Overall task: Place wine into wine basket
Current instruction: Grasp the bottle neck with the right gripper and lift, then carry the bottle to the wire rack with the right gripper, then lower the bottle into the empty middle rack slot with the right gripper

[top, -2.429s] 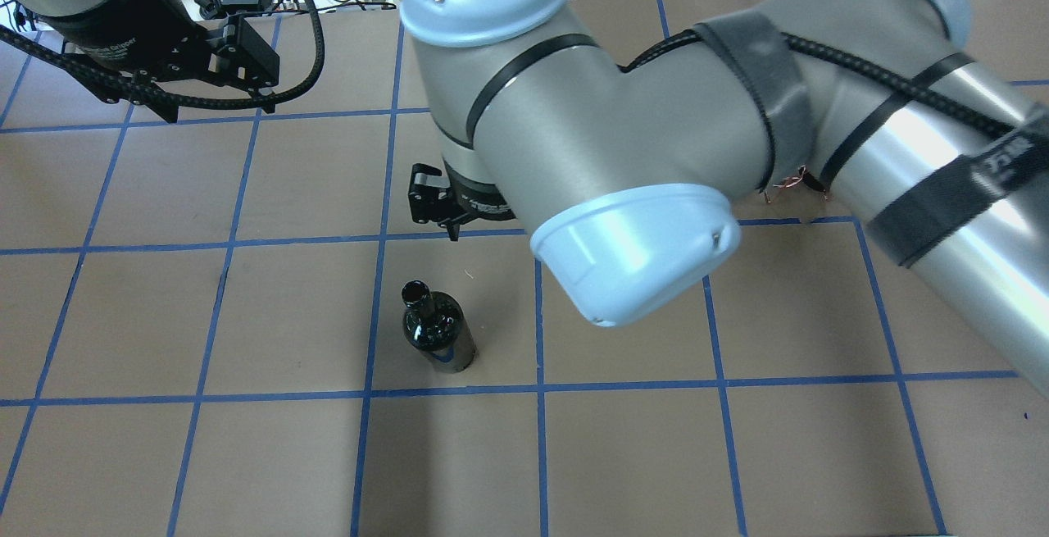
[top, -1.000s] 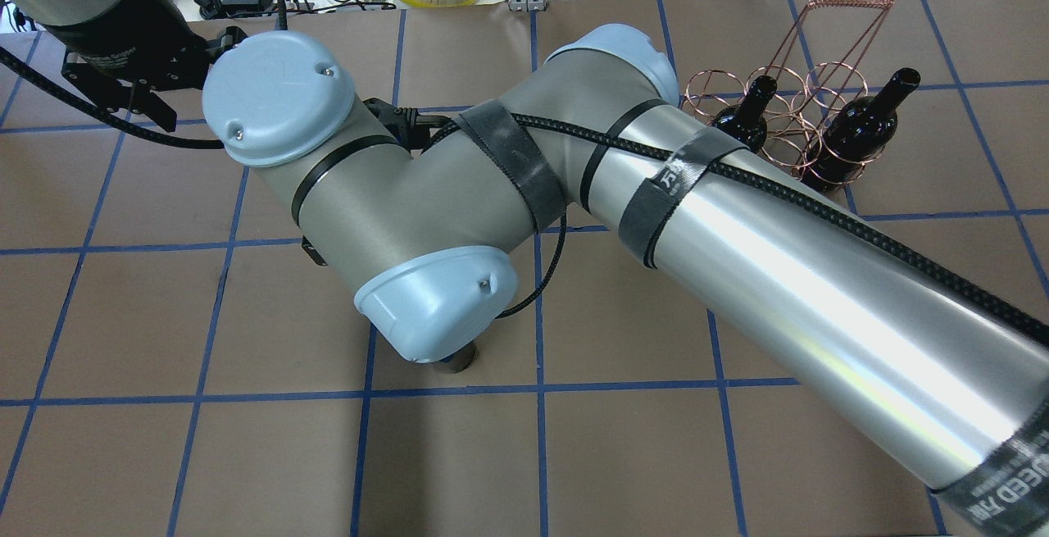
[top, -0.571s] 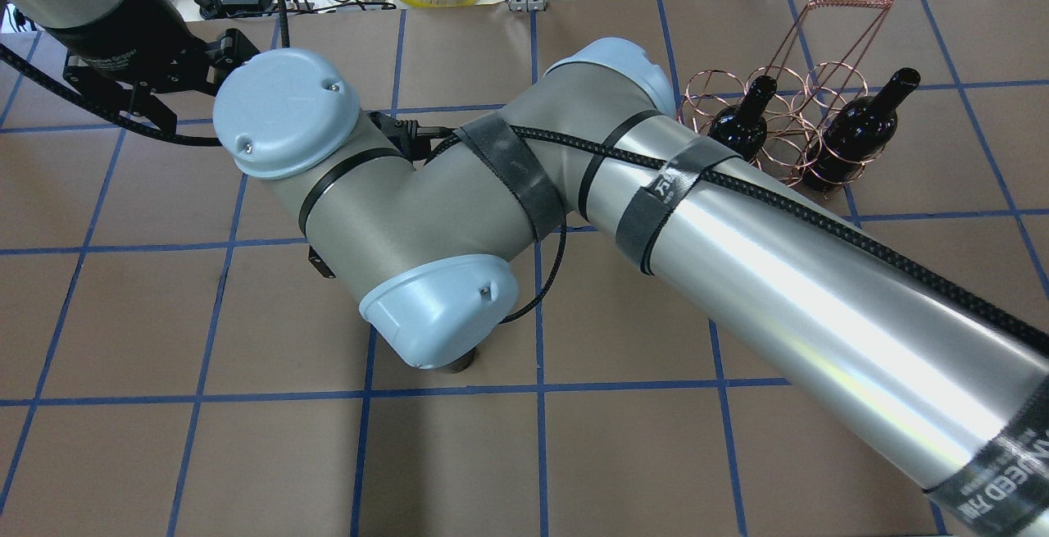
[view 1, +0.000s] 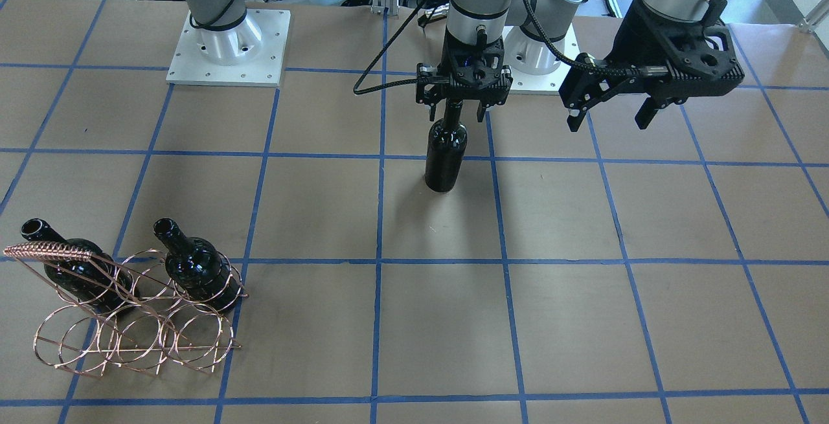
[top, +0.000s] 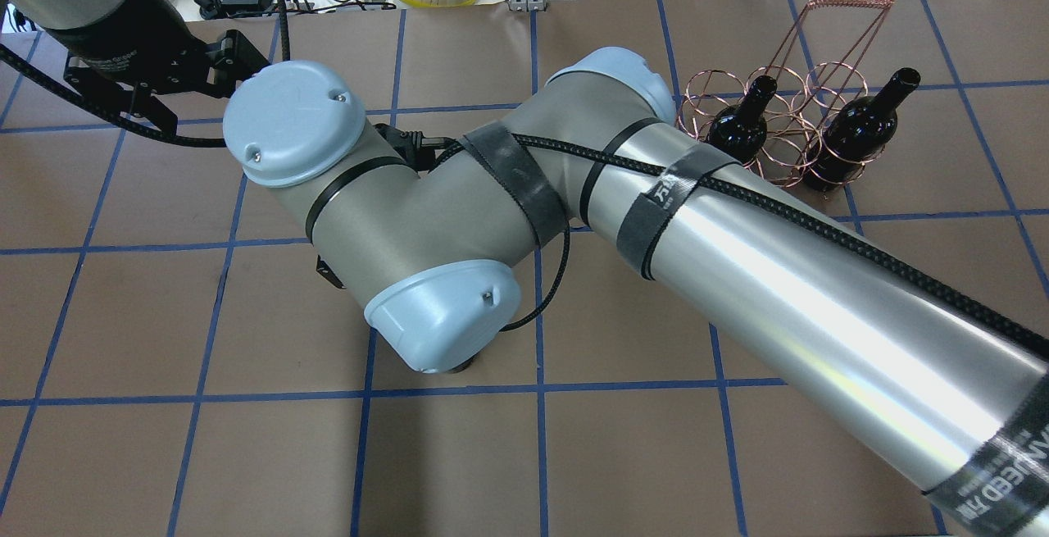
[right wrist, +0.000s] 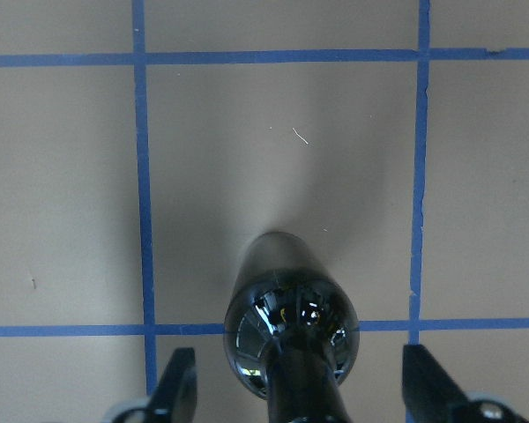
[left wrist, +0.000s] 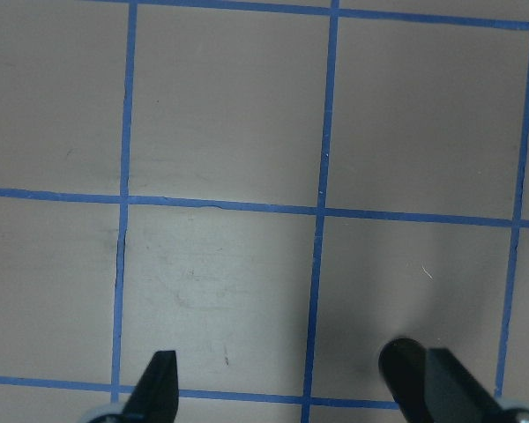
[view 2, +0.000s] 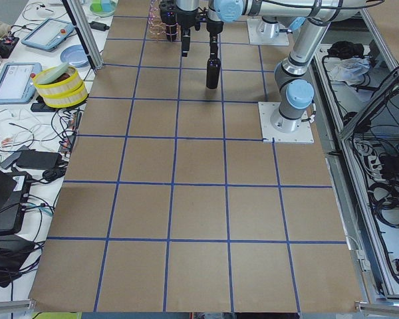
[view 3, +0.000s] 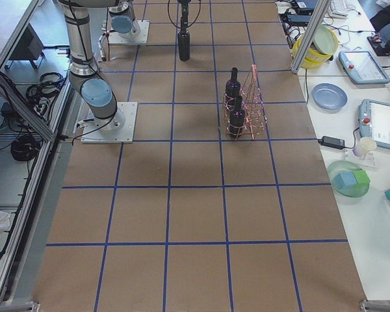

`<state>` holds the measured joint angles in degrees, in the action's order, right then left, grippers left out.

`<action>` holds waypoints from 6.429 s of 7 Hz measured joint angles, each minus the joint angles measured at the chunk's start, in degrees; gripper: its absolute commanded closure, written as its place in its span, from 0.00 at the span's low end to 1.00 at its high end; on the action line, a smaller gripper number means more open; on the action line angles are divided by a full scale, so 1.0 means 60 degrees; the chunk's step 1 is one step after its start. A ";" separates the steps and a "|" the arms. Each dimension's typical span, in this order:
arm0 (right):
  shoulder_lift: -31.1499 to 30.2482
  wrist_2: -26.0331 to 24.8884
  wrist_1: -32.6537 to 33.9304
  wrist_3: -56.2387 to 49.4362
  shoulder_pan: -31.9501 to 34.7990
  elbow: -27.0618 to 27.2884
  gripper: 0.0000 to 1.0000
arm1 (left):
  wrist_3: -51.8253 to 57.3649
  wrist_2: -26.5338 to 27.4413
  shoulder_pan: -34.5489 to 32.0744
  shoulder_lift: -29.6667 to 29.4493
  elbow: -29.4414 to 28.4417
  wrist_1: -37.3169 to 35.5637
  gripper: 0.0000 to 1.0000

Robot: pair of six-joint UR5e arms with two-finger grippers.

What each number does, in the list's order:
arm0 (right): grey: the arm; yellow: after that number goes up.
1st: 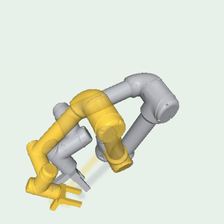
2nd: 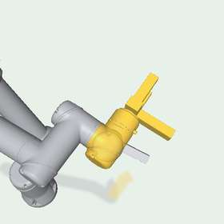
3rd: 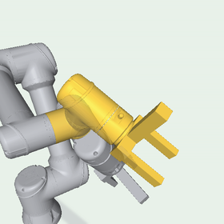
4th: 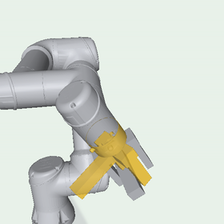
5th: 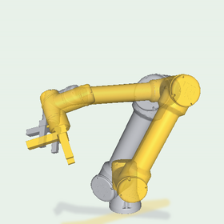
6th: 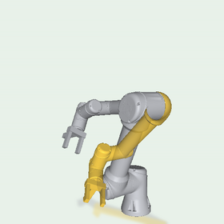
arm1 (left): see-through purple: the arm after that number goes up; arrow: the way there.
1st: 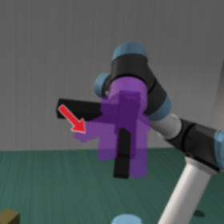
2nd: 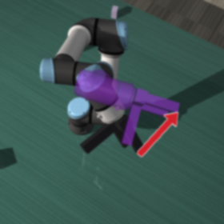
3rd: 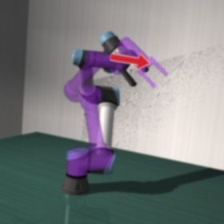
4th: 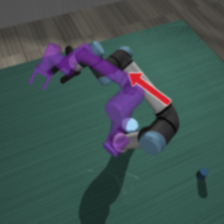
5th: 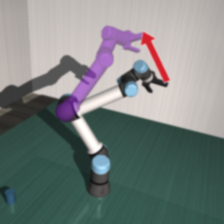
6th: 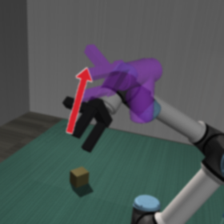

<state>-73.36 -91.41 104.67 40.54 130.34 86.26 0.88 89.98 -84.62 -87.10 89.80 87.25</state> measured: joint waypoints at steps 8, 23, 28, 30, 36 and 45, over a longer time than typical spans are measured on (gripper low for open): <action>-0.0026 0.0289 -0.0321 -0.0047 0.0007 0.0008 0.90 | 0.0015 0.0206 0.0571 0.0067 -0.0014 0.0299 0.00; -0.2192 0.0116 -0.3731 -0.3631 -0.4163 -0.1492 1.00 | -0.0630 -0.0641 0.0166 0.0108 0.0019 0.0323 0.00; -0.2595 -0.0335 -0.4652 -0.7098 -0.7082 -0.1785 1.00 | -0.3093 -0.0578 -0.1941 0.0008 0.0017 -0.0093 0.00; -0.2224 -0.0317 -0.4648 -0.7816 -0.7839 -0.2241 1.00 | -0.3209 -0.0569 -0.2185 0.0029 0.0007 -0.0120 0.00; -0.0829 -0.0249 -0.3654 -0.8895 -0.8351 -0.3024 1.00 | -0.3122 -0.0573 -0.2241 0.0101 0.0121 -0.0006 0.00; -0.0149 -0.0118 -0.2833 -0.9319 -0.8452 -0.2655 1.00 | -0.3105 -0.0568 -0.2244 0.0063 0.0261 0.0008 0.00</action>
<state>-74.26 -92.12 87.67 -15.37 79.63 70.33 -17.75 86.57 -98.09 -86.72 91.36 87.30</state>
